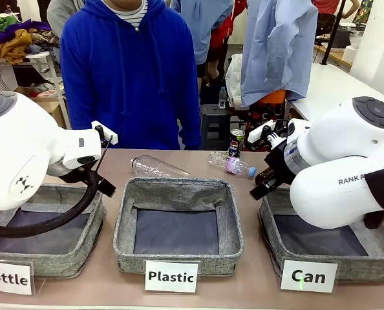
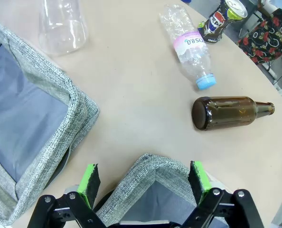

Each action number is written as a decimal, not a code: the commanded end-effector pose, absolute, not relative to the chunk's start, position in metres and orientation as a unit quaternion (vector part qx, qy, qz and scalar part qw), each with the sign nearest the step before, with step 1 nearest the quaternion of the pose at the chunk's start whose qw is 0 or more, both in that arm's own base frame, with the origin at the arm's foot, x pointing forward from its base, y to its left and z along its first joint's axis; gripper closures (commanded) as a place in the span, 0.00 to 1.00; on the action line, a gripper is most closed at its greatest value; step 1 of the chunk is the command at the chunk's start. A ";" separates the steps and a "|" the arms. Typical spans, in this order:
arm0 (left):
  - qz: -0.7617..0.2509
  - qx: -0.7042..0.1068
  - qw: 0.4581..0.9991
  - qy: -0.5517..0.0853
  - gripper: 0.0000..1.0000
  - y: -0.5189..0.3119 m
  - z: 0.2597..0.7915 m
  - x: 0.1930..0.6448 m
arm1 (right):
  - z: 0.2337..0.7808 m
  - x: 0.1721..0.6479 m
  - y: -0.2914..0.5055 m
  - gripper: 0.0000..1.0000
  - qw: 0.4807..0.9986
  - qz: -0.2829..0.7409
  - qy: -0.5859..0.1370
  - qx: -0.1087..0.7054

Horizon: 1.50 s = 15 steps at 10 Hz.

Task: Sort the can waste into the basket.
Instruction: Pick up the can waste from the table and place it in the right Fabric basket.

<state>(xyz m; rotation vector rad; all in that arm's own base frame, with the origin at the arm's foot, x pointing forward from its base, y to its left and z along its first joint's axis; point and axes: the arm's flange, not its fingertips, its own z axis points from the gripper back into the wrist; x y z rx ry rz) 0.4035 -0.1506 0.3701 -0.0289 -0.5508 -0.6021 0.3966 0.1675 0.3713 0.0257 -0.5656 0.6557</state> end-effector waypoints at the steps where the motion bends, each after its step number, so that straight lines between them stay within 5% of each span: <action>1: -0.321 -0.042 0.906 -0.271 0.00 -0.151 0.385 0.396 | 0.385 0.393 0.168 0.00 0.905 0.330 -0.264 0.044; 4: -0.258 -0.158 0.922 -0.240 0.00 -0.139 0.478 0.338 | 0.464 0.357 0.155 0.00 0.914 0.255 -0.232 0.216; 8: -0.257 -0.405 0.839 -0.256 0.00 0.000 0.518 0.293 | 0.509 0.303 0.014 0.00 0.816 0.113 -0.284 0.491; 11: -0.023 -0.483 0.816 -0.318 0.00 0.121 0.465 0.291 | 0.466 0.264 -0.100 0.00 0.745 -0.044 -0.391 0.540; 15: 0.211 -0.538 0.708 -0.406 0.00 0.204 0.397 0.255 | 0.408 0.226 -0.177 0.00 0.743 -0.171 -0.438 0.477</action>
